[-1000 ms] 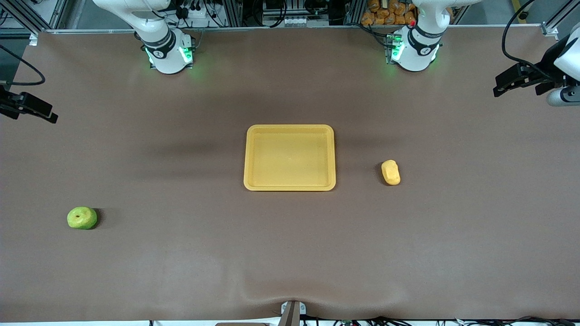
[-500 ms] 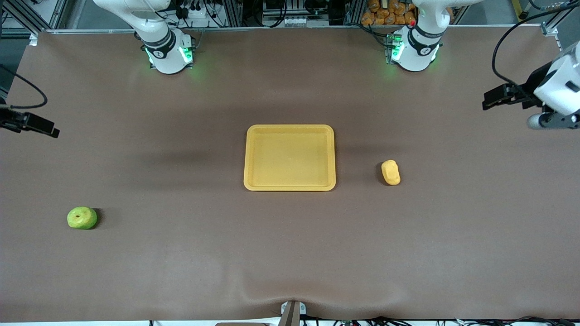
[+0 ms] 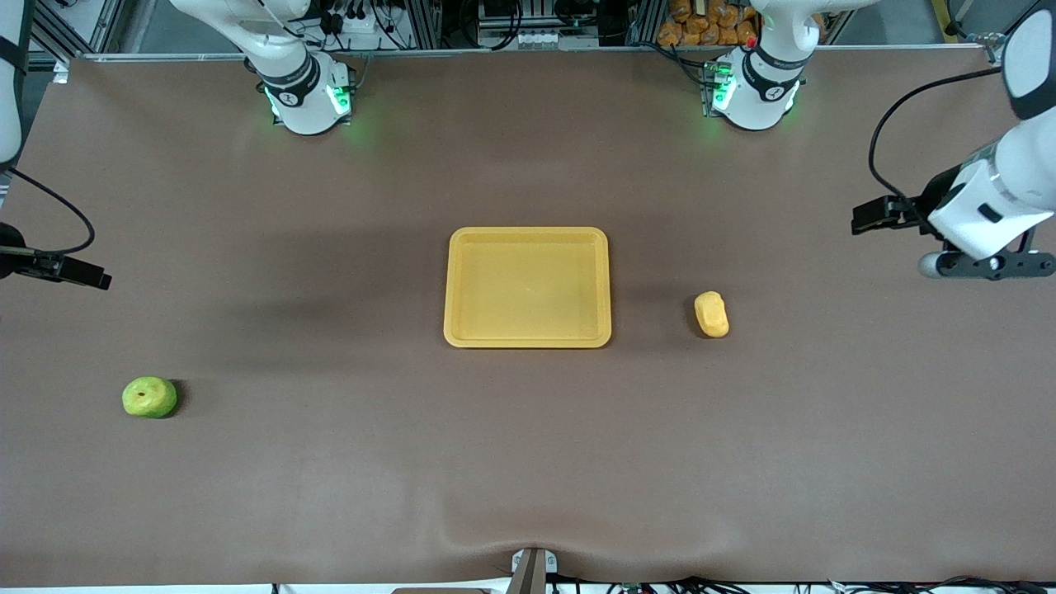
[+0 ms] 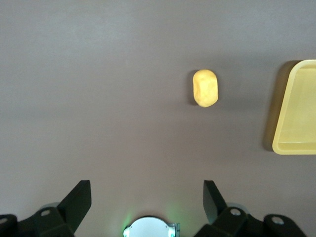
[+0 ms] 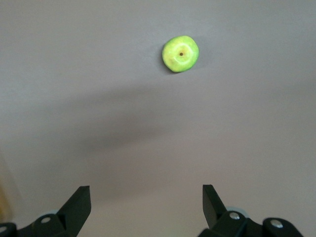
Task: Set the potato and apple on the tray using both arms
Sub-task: 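Reach the left gripper to the potato while the right gripper reaches the apple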
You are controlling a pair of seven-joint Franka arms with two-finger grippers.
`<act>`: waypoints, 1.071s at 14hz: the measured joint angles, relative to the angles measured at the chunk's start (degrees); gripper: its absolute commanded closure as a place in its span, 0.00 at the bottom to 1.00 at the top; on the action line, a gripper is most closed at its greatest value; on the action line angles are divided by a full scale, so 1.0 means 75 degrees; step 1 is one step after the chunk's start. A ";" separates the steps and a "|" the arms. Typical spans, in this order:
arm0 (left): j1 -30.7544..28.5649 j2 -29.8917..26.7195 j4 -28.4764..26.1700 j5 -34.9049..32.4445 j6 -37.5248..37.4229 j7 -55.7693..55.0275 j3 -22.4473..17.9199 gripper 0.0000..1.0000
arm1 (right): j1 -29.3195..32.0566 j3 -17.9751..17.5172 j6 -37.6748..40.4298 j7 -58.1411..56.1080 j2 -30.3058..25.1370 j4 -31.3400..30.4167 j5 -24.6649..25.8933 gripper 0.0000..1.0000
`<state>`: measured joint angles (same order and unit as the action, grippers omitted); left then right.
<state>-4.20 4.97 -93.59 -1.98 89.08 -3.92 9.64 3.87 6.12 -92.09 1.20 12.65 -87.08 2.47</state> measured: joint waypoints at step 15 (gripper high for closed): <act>0.0034 0.1113 -0.1374 0.0000 0.2391 -0.0058 0.0409 0.00 | 0.0419 0.0021 -0.2045 -0.0089 0.1714 0.0030 0.0032 0.00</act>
<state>-3.94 13.32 -103.89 -1.98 107.02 -4.36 12.71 7.01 6.28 -107.42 0.54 25.50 -86.85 2.71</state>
